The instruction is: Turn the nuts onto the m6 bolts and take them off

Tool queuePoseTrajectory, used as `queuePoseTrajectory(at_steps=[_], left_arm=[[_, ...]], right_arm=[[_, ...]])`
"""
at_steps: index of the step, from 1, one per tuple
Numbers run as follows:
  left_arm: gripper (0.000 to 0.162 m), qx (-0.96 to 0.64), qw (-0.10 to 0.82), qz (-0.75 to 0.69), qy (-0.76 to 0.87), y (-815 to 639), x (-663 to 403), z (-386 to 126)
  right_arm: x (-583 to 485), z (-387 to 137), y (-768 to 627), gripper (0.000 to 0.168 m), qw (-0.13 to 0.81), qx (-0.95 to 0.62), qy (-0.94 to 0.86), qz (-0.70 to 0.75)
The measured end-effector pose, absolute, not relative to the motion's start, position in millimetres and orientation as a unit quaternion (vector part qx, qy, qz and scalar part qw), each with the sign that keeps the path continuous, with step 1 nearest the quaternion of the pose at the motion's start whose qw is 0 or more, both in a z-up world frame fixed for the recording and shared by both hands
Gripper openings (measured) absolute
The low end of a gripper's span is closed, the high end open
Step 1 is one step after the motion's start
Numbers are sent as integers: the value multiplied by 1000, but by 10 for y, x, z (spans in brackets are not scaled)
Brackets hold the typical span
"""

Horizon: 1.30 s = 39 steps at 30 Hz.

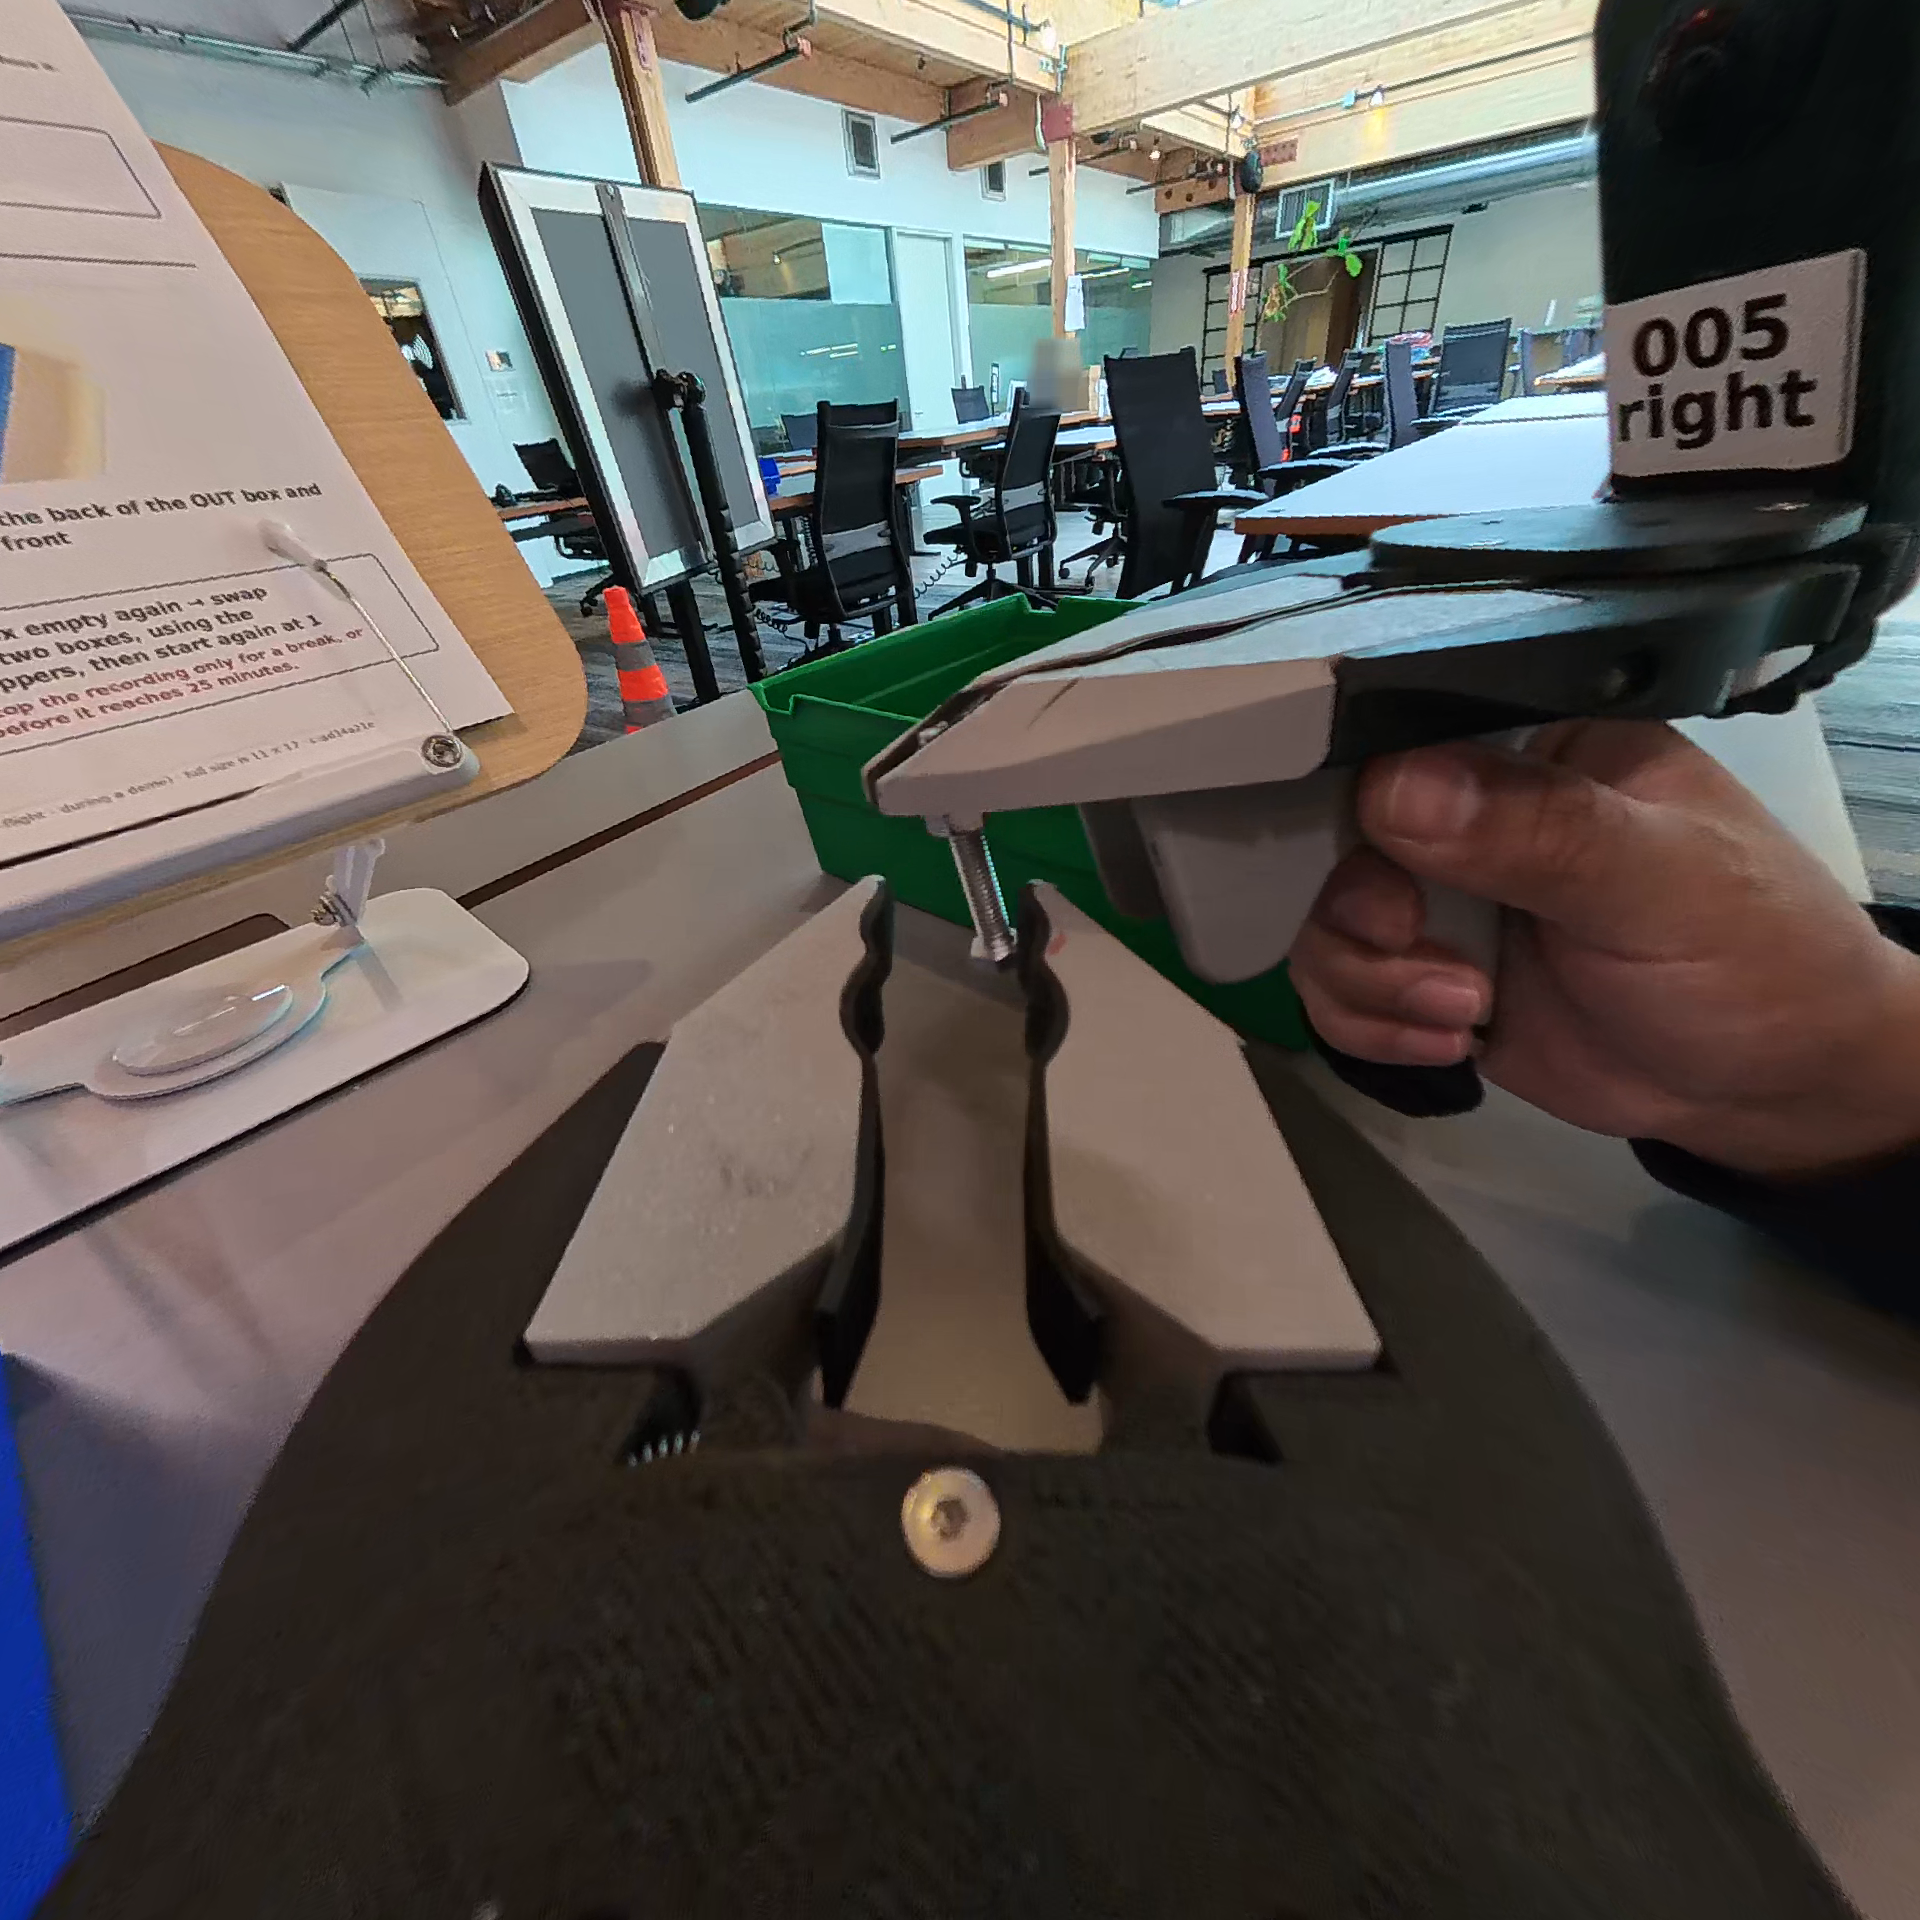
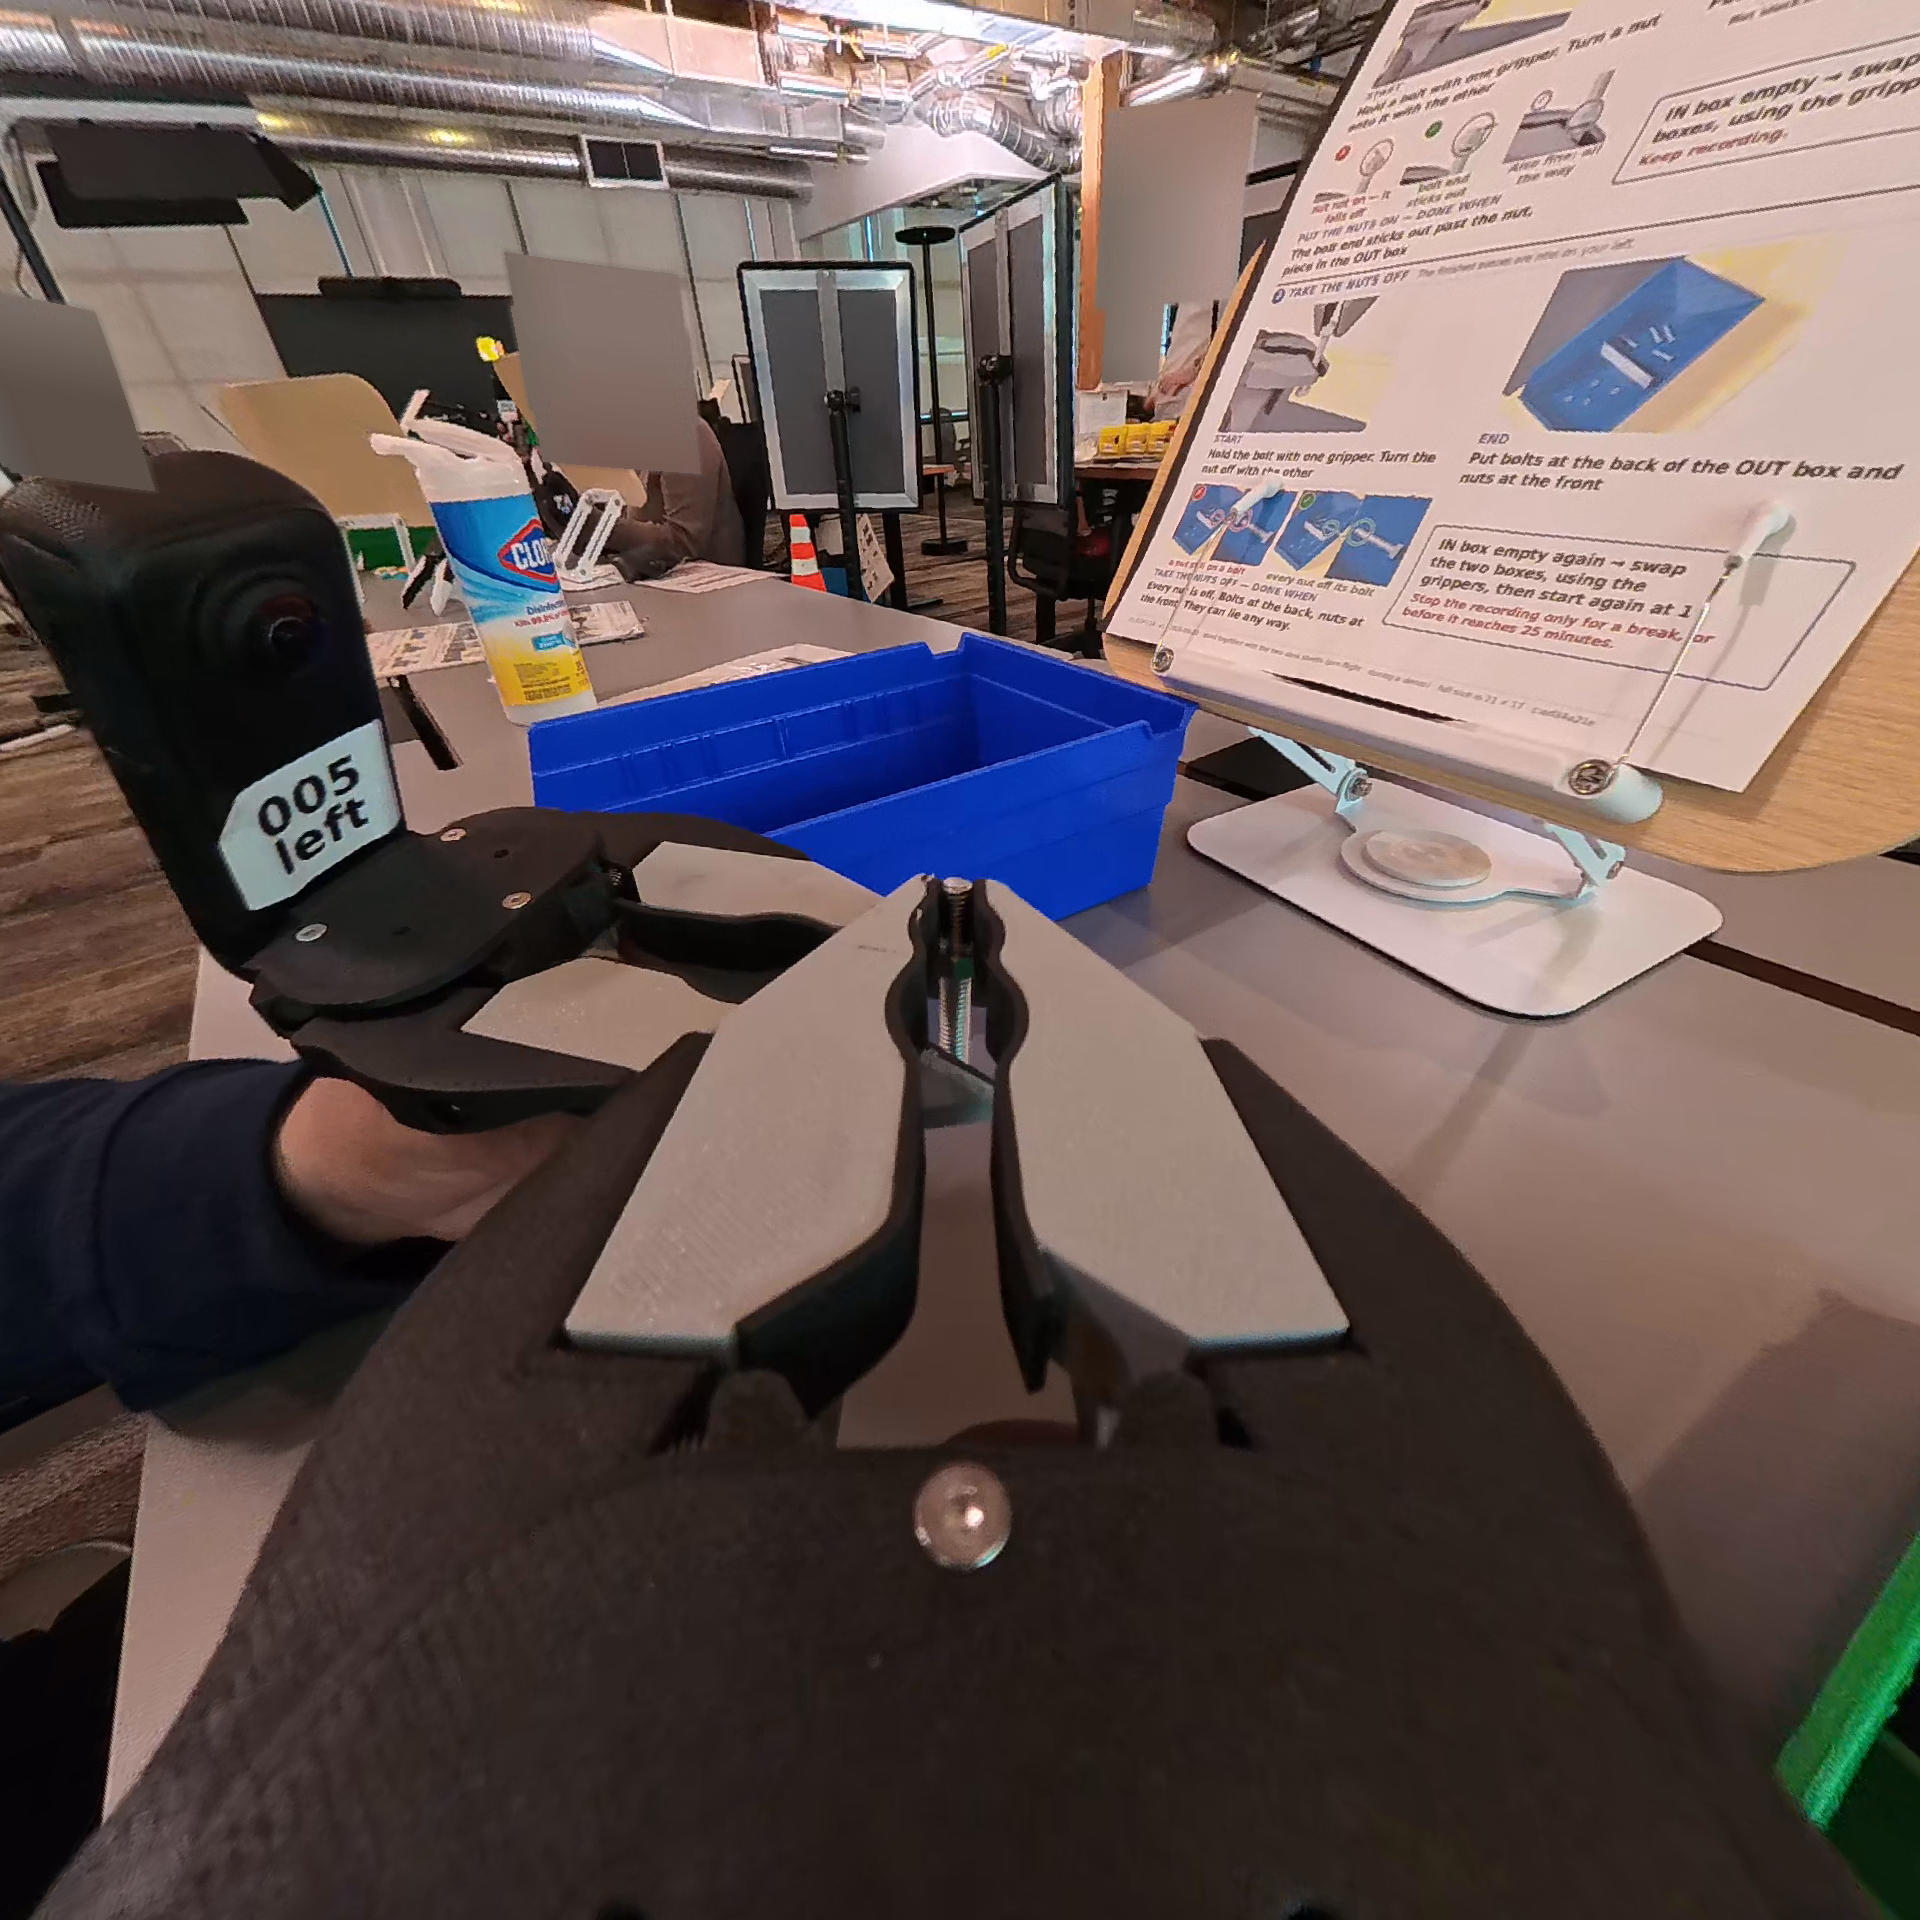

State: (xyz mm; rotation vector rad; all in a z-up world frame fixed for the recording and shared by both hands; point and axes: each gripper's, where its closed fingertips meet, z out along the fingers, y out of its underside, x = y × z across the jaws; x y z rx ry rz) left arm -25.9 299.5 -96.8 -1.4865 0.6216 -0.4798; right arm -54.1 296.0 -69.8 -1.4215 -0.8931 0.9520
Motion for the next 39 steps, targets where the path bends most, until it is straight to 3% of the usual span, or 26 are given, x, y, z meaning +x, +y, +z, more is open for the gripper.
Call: queuePoseTrajectory(at_steps=[4,9,15,21,31,38,39], left_arm=[[20,-660,657,-255,259,2982,-256,-944],[4,-662,621,-338,250,2918,-206,-949],[4,-653,600,-391,245,2864,-176,-915],[2,-665,613,-342,257,2904,-232,-947],[2,-659,628,-325,256,2916,-299,-910],[2,-648,658,-290,250,2923,-370,-818],[2,-642,669,-291,236,2940,-437,-767]], right_arm=[[-515,-663,2973,2,574,-603,-370,413],[-532,-660,2945,2,568,-599,-373,424],[-540,-628,2900,2,566,-589,-379,436],[-513,-609,2921,3,567,-587,-368,446],[-522,-632,2947,36,559,-594,-360,454],[-479,-613,2996,35,583,-598,-352,423],[-421,-630,3077,20,590,-613,-333,406]])
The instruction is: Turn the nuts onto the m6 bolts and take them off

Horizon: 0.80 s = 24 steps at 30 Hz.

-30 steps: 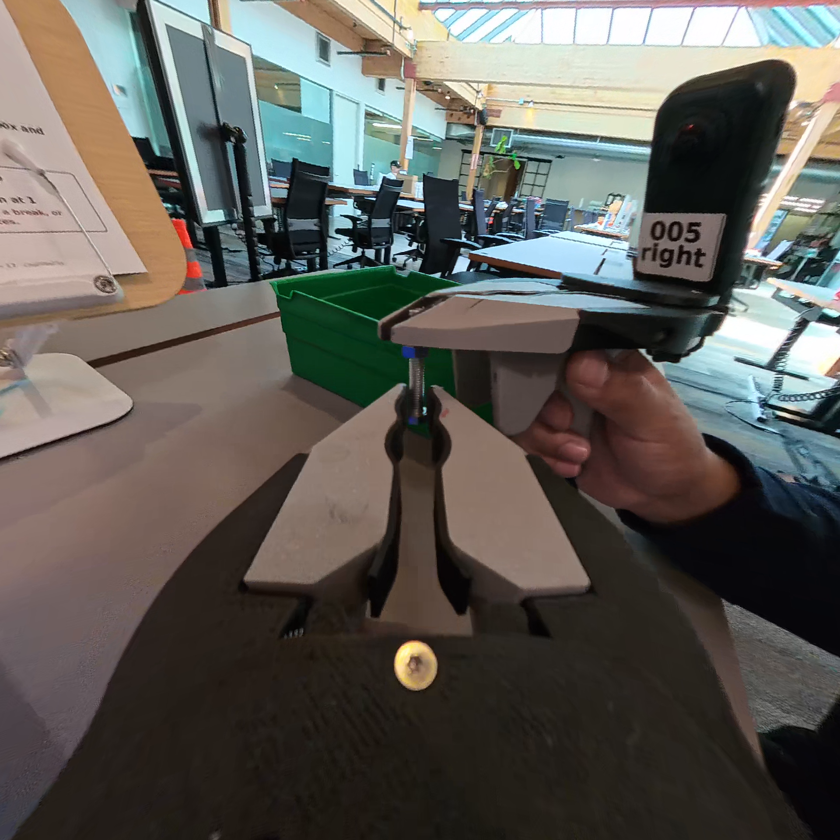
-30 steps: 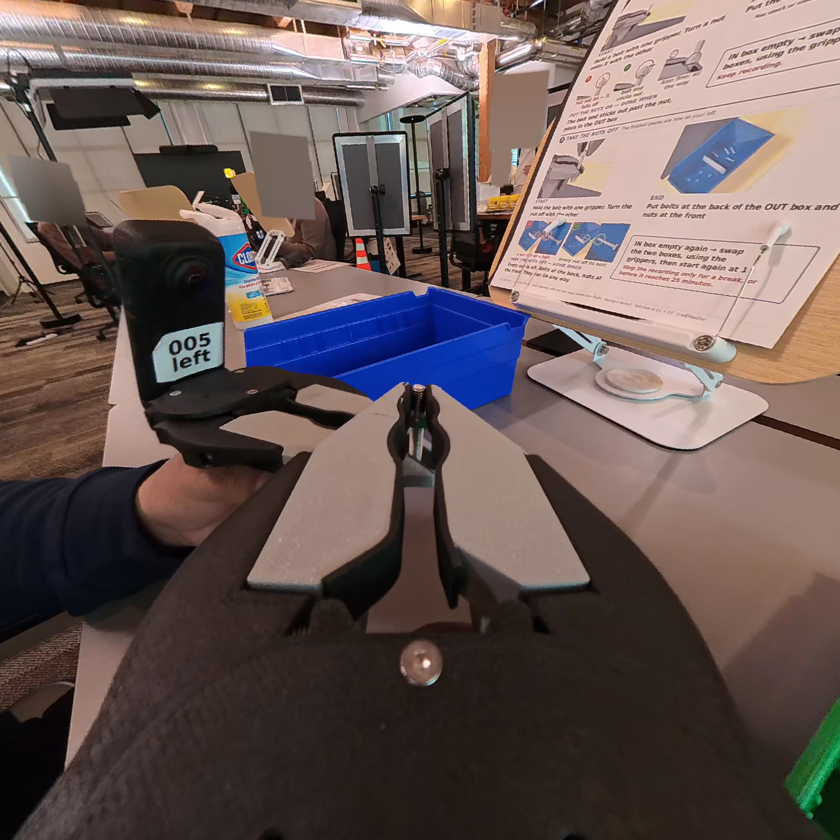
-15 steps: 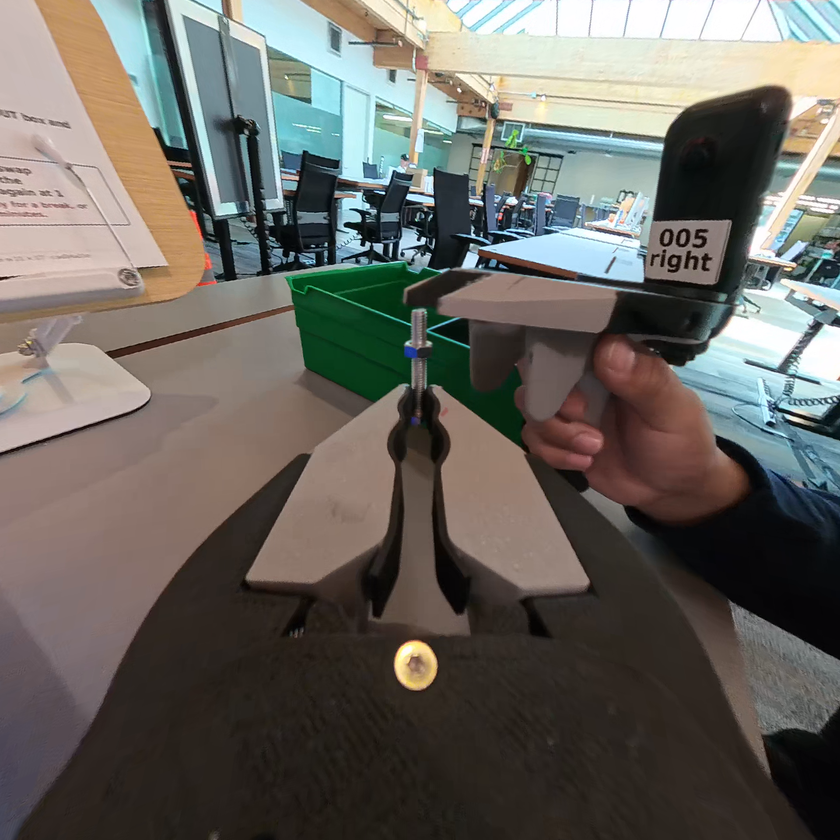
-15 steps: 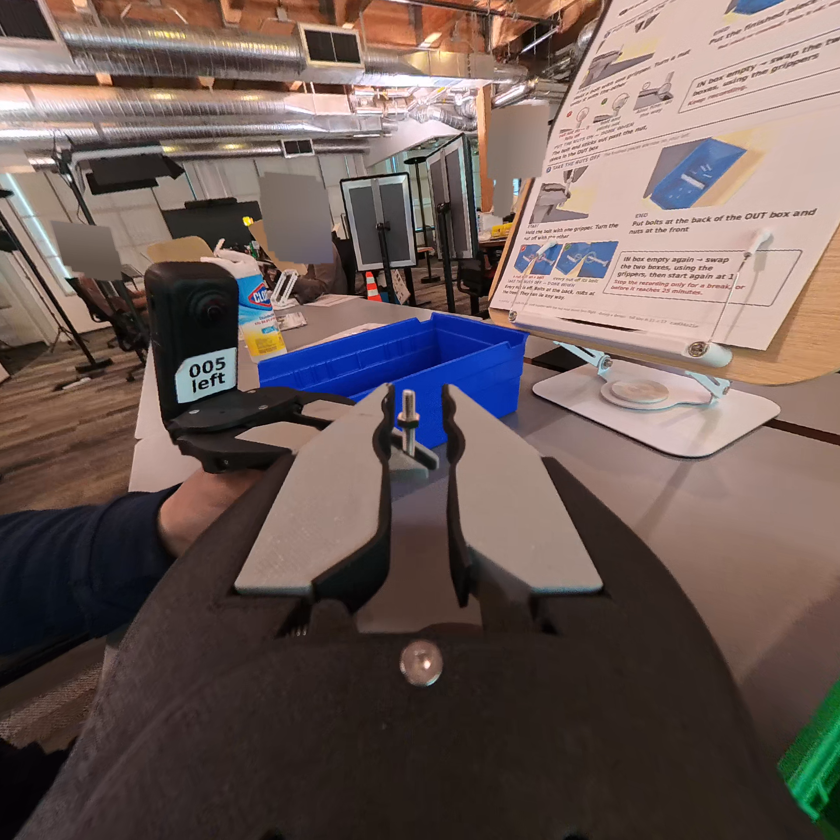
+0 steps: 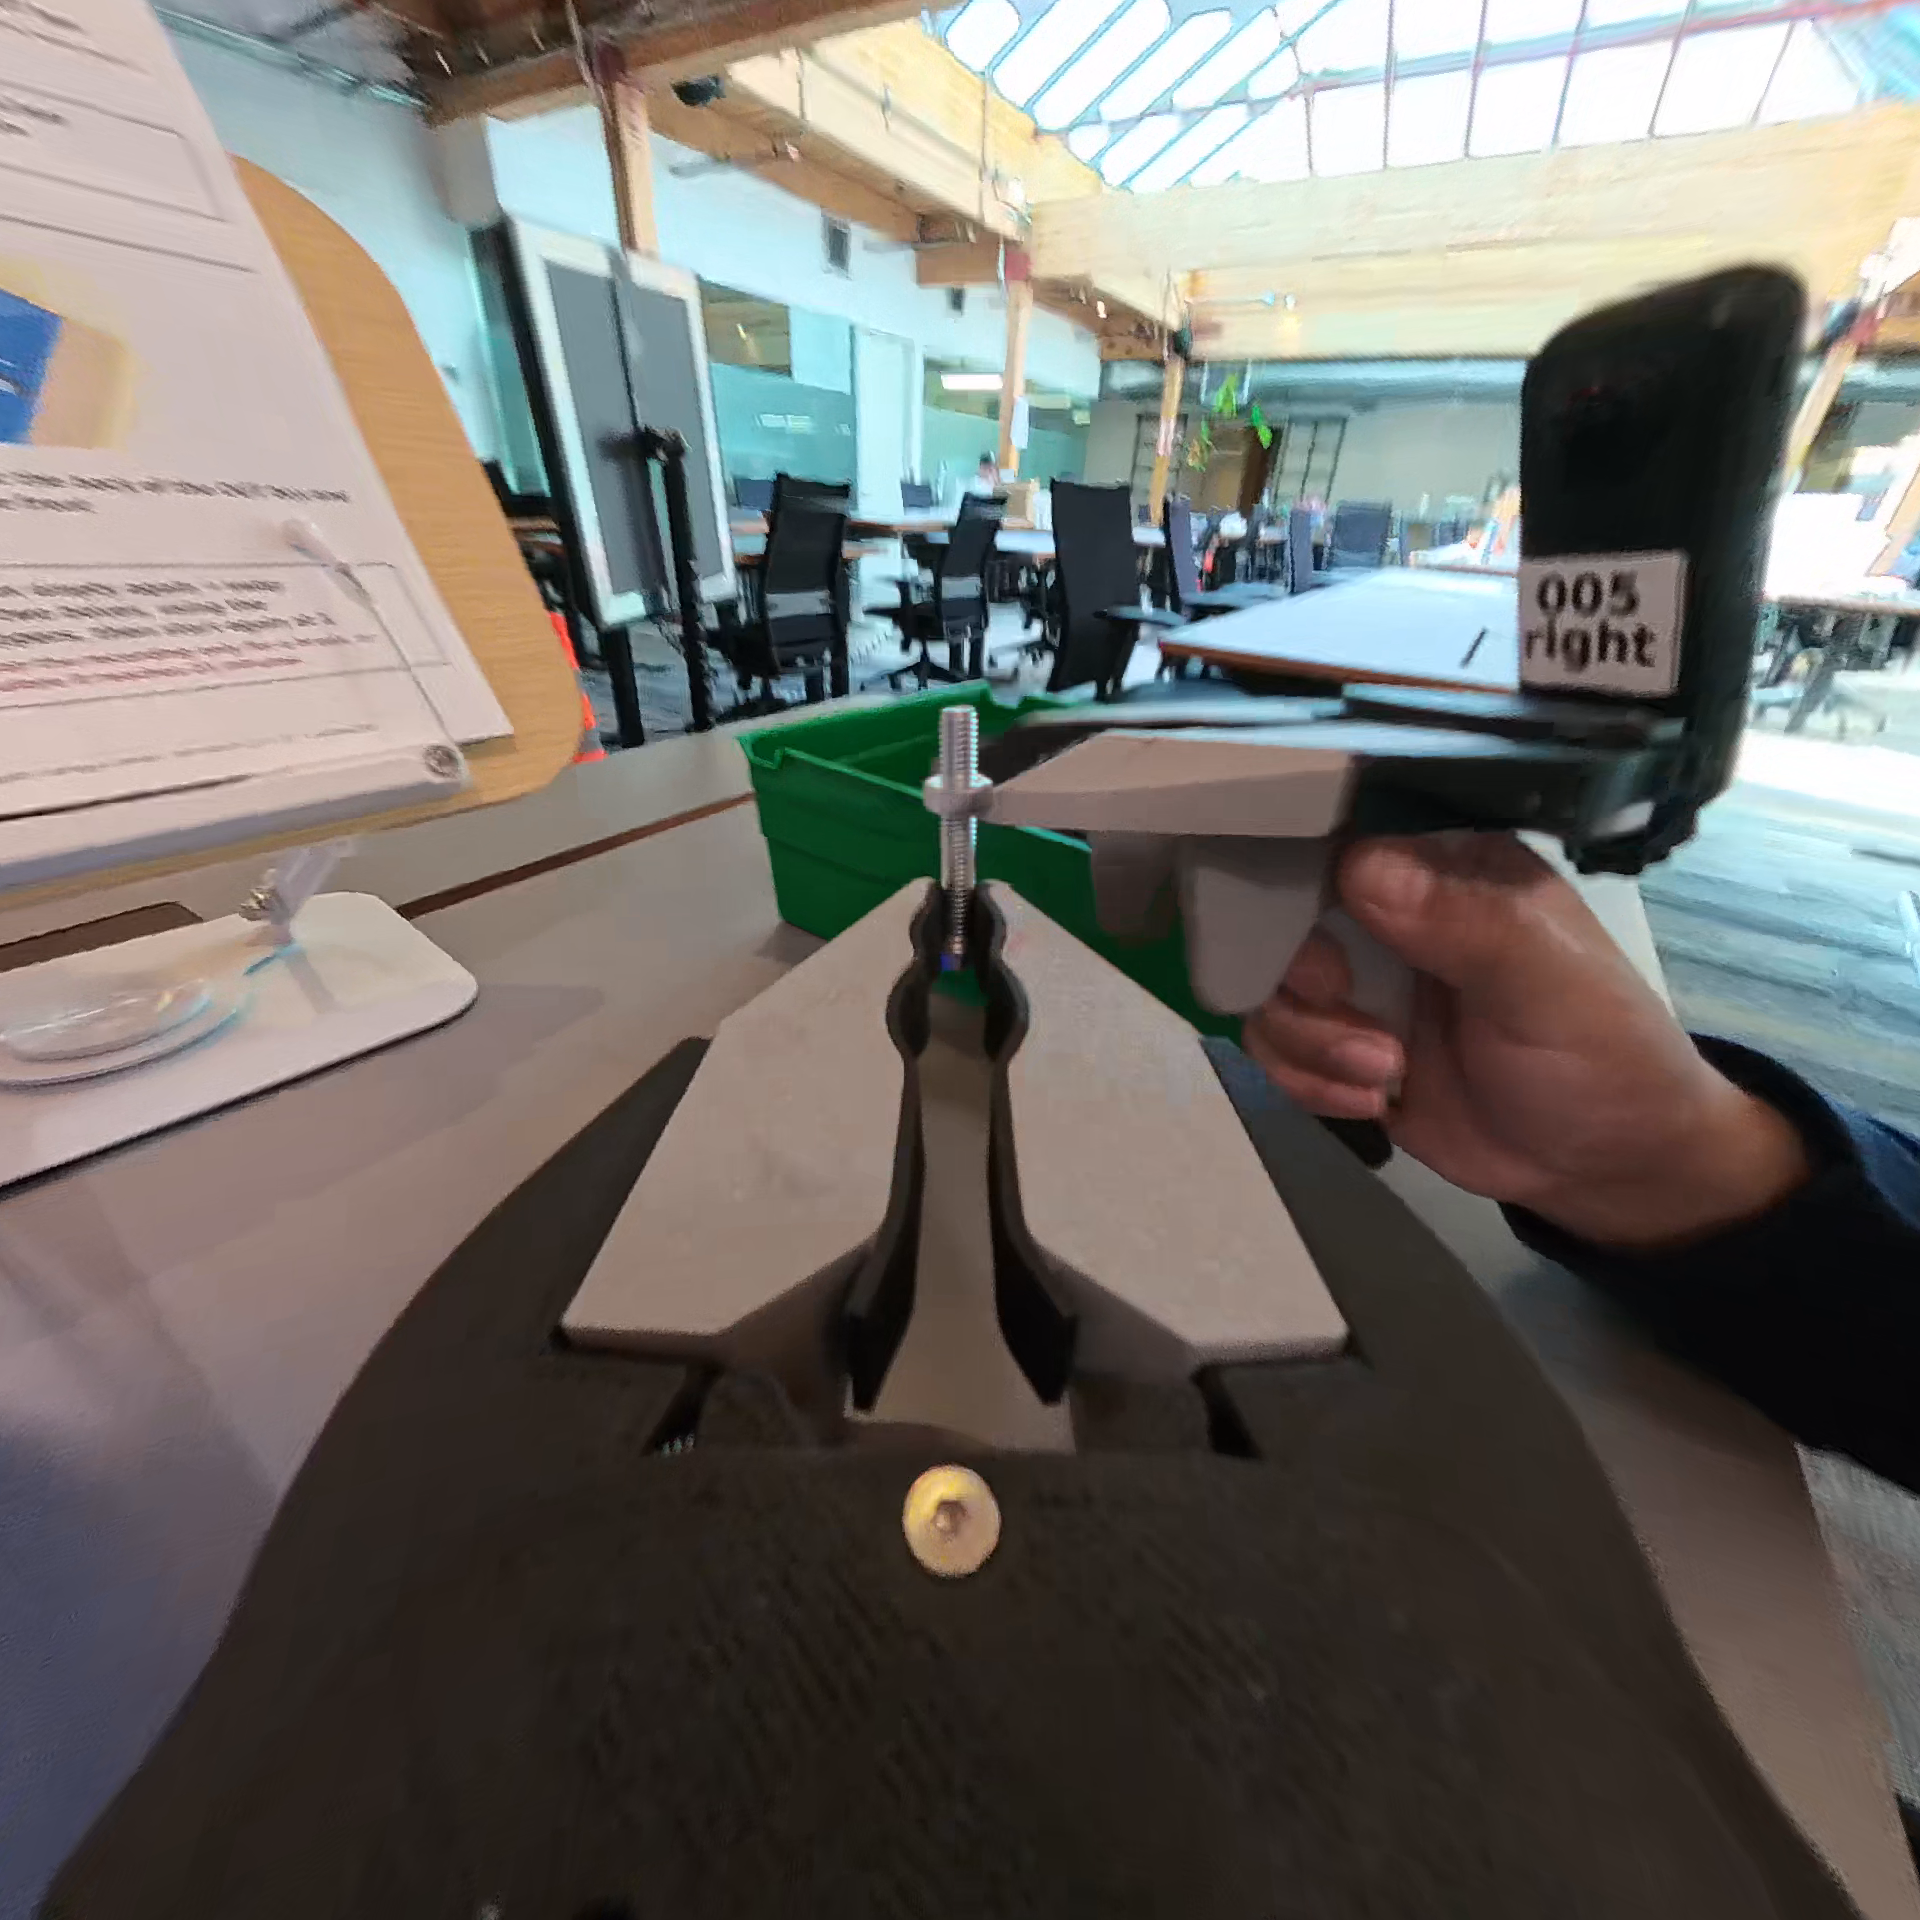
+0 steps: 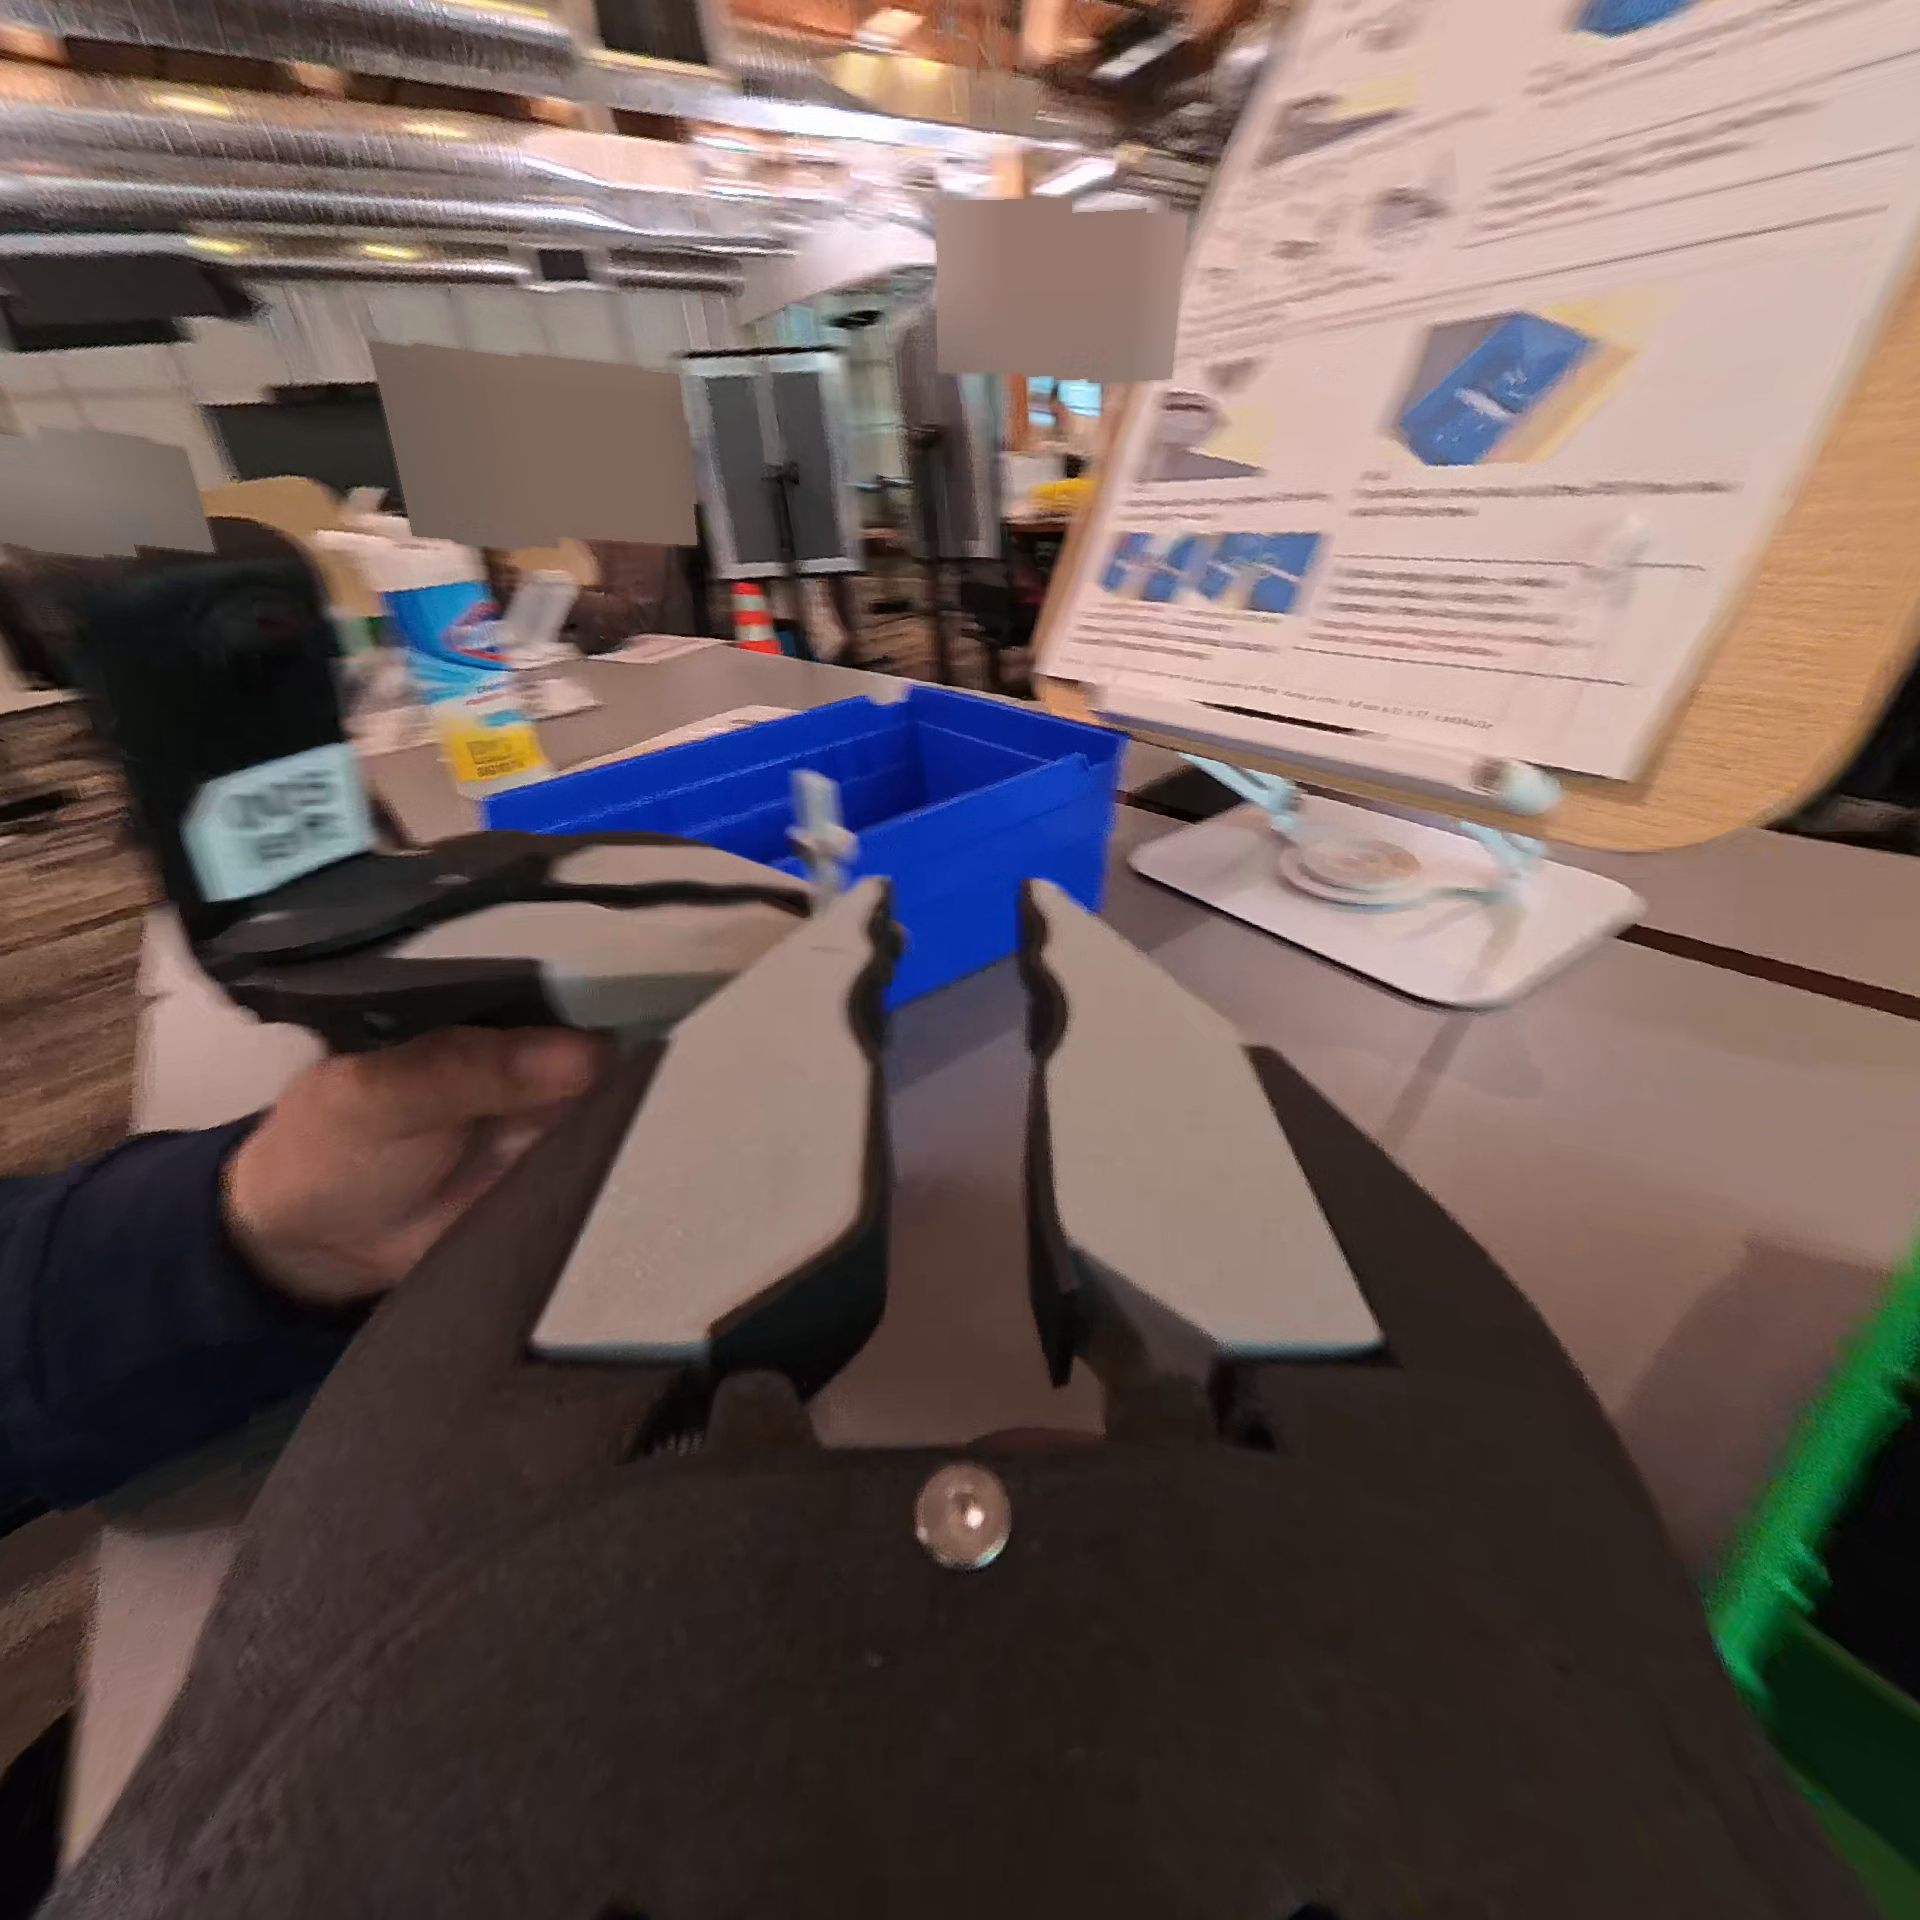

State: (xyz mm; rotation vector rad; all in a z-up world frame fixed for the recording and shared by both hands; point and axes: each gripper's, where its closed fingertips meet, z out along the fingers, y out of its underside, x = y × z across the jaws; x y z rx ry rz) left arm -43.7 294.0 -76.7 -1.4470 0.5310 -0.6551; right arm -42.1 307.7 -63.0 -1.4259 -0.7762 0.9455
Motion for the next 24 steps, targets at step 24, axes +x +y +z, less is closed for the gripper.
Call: queuePoseTrajectory(at_steps=[24], left_arm=[[2,-639,669,-265,274,2890,-342,-800]], right_arm=[[-528,-536,2802,27,596,-562,-377,432]])
